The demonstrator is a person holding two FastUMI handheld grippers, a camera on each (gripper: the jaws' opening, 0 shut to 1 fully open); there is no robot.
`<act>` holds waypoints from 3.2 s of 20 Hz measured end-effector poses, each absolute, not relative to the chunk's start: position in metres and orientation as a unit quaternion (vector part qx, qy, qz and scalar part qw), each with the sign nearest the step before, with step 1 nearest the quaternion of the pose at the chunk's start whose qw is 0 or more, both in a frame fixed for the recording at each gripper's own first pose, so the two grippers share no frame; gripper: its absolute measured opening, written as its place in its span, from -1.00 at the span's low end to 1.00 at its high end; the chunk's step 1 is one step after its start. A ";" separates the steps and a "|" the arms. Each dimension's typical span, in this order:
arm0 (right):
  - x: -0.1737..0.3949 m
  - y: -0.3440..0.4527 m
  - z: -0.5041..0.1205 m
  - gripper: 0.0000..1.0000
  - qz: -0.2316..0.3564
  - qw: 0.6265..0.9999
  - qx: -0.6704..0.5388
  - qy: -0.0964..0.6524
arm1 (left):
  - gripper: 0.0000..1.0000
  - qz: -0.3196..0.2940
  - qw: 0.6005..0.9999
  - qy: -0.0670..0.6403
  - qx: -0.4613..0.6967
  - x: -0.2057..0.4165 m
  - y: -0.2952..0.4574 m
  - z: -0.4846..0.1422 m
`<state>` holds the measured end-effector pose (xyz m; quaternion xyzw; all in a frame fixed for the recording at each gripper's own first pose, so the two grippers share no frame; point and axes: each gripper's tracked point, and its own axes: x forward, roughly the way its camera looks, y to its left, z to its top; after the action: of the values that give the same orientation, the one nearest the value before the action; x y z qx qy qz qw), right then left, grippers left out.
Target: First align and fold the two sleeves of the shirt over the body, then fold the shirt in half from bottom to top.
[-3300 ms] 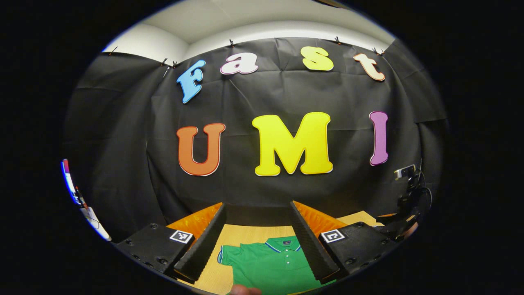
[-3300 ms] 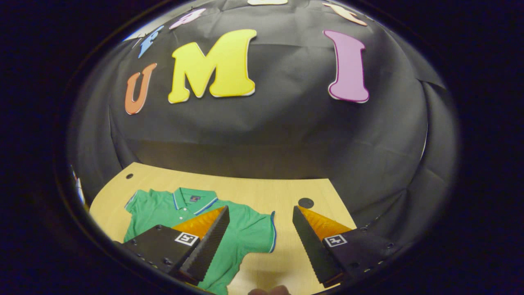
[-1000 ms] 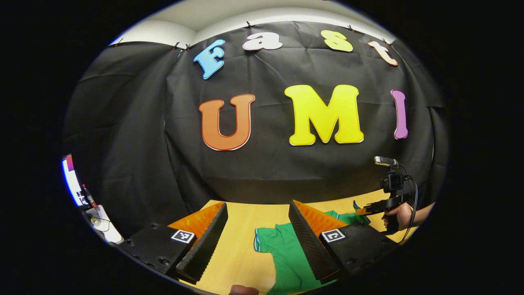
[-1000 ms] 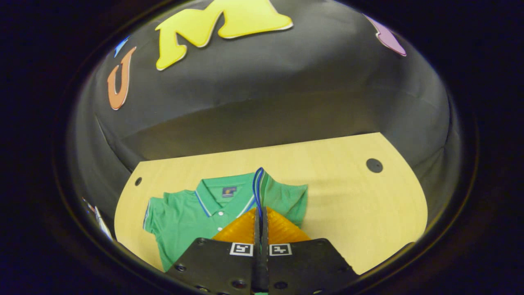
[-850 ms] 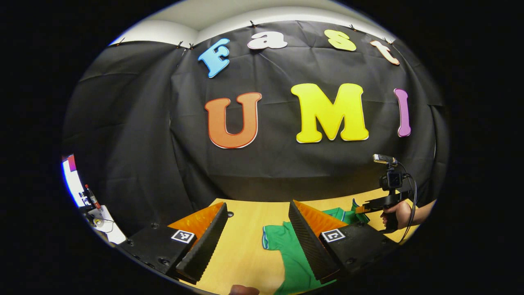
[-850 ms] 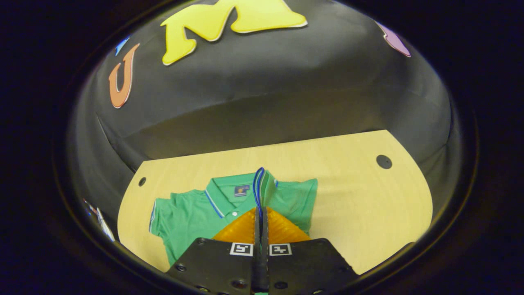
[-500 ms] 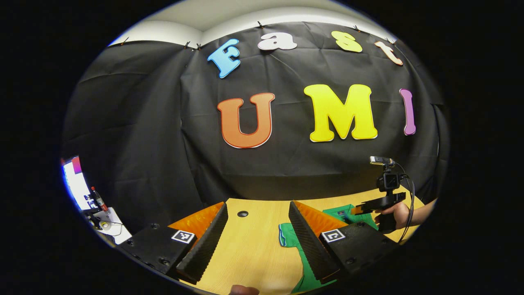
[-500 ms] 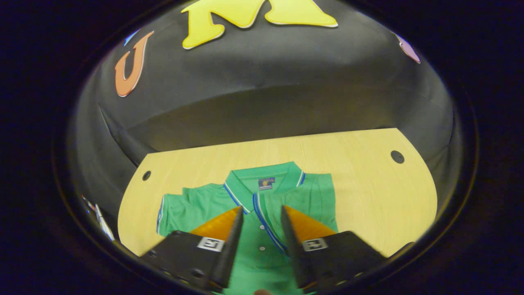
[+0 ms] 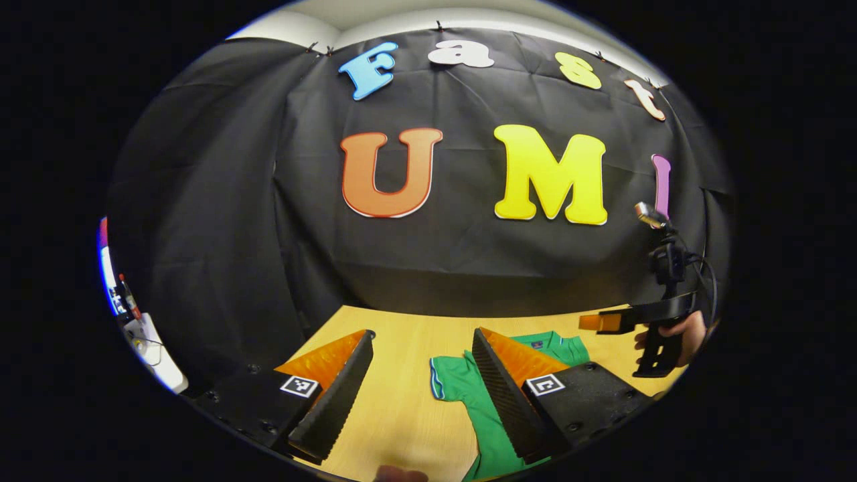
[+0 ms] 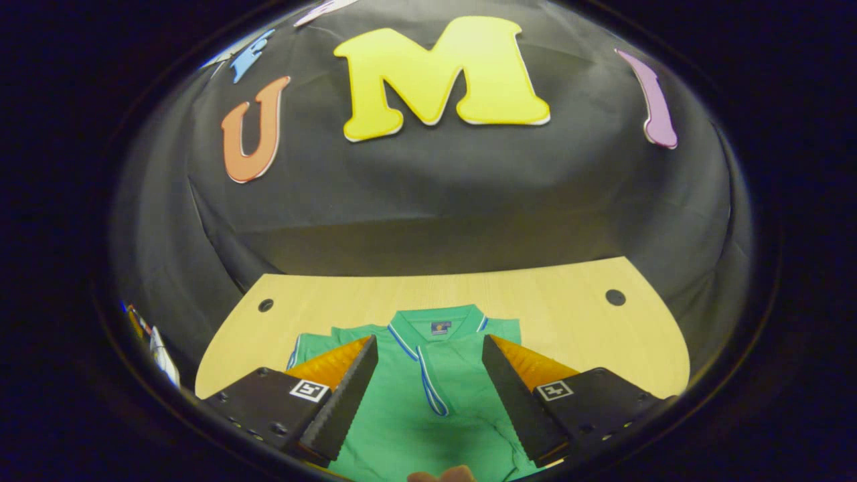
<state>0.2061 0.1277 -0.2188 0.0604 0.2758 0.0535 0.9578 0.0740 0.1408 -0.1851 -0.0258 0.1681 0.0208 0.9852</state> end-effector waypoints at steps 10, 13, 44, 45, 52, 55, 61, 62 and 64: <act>0.108 0.079 -0.149 0.92 0.047 0.972 0.006 0.230 | 0.94 -0.058 0.936 0.337 -0.085 0.123 0.122 -0.345; 0.074 0.063 -0.159 0.86 0.039 0.964 0.024 0.260 | 0.95 -0.064 0.929 0.354 -0.087 0.142 0.120 -0.376; 0.041 -0.005 -0.180 0.92 -0.013 0.965 -0.008 0.261 | -0.94 -0.054 0.926 0.360 -0.102 0.180 0.085 -0.394; 0.043 -0.007 -0.181 0.92 -0.012 0.965 -0.001 0.261 | -0.94 -0.053 0.927 0.357 -0.103 0.182 0.082 -0.388; 0.037 -0.040 -0.178 0.92 -0.025 0.966 0.026 0.255 | -1.00 -0.083 0.932 0.348 -0.052 0.193 0.030 -0.350; 0.033 -0.061 -0.177 0.92 -0.039 0.966 0.037 0.252 | -0.93 -0.105 0.930 0.352 -0.011 0.195 -0.013 -0.344; 0.012 -0.103 -0.184 0.91 -0.069 0.962 0.052 0.258 | -0.87 -0.139 0.918 0.370 0.020 0.192 -0.098 -0.360; 0.011 -0.111 -0.185 0.92 -0.075 0.962 0.054 0.258 | -0.81 -0.148 0.915 0.374 0.016 0.192 -0.112 -0.365; 0.008 -0.123 -0.187 0.90 -0.082 0.961 0.057 0.259 | -0.77 -0.161 0.913 0.375 0.008 0.187 -0.133 -0.364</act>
<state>0.0080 -0.1231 -0.1874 0.0575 0.2592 -0.0816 0.9606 0.1874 -0.1330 -0.3638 0.0077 0.3752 -0.1610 0.9128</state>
